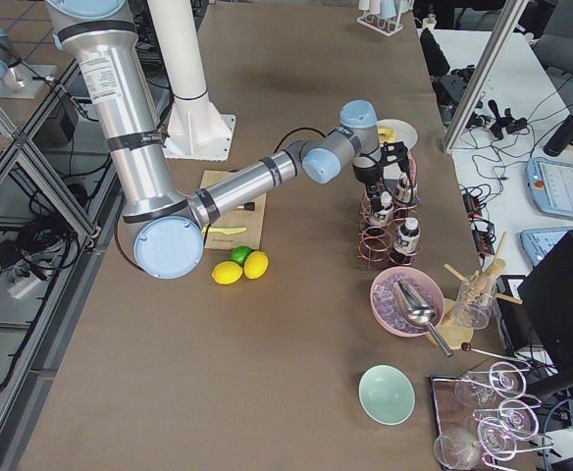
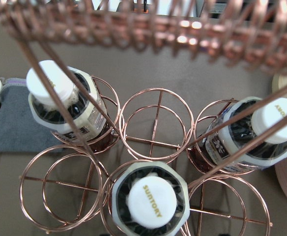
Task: Place tea on tray
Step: 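Reach the right gripper down to a dark tea bottle in the copper rack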
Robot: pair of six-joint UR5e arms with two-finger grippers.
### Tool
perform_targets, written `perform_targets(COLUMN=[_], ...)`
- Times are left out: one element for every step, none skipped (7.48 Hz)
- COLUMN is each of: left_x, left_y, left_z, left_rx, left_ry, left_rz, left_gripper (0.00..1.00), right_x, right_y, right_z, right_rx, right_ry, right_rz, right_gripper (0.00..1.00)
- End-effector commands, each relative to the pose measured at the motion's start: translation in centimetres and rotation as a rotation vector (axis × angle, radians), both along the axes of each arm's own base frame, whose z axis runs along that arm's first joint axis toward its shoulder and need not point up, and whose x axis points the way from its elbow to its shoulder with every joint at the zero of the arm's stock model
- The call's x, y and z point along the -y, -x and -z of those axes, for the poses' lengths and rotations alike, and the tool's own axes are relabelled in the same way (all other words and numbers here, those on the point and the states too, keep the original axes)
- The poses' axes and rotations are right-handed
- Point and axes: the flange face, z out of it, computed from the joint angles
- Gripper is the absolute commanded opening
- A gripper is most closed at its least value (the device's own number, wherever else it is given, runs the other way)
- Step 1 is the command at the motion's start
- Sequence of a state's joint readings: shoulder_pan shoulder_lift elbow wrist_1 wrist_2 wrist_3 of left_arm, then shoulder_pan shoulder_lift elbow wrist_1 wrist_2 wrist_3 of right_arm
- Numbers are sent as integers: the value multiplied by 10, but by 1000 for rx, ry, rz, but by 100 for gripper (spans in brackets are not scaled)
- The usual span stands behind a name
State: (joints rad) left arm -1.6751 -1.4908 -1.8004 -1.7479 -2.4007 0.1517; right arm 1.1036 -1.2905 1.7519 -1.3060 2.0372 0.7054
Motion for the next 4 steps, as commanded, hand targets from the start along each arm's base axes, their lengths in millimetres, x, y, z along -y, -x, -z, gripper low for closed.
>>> perform_targets(left_x=[-1, -1, -1, -1], left_y=[-1, -1, -1, -1], left_z=[-1, -1, -1, -1], left_rx=[1, 1, 1, 1], left_ry=[-14, -14, -14, -14], left_rz=[-1, -1, -1, -1], left_gripper=[99, 99, 99, 99], right_x=[8, 9, 9, 16], right_y=[-6, -6, -6, -3], right_z=[7, 7, 8, 15], right_rx=[-24, -24, -26, -24], right_ry=[-26, -26, -29, -36], right_rz=[-38, -38, -42, -49], right_gripper=[69, 68, 66, 65])
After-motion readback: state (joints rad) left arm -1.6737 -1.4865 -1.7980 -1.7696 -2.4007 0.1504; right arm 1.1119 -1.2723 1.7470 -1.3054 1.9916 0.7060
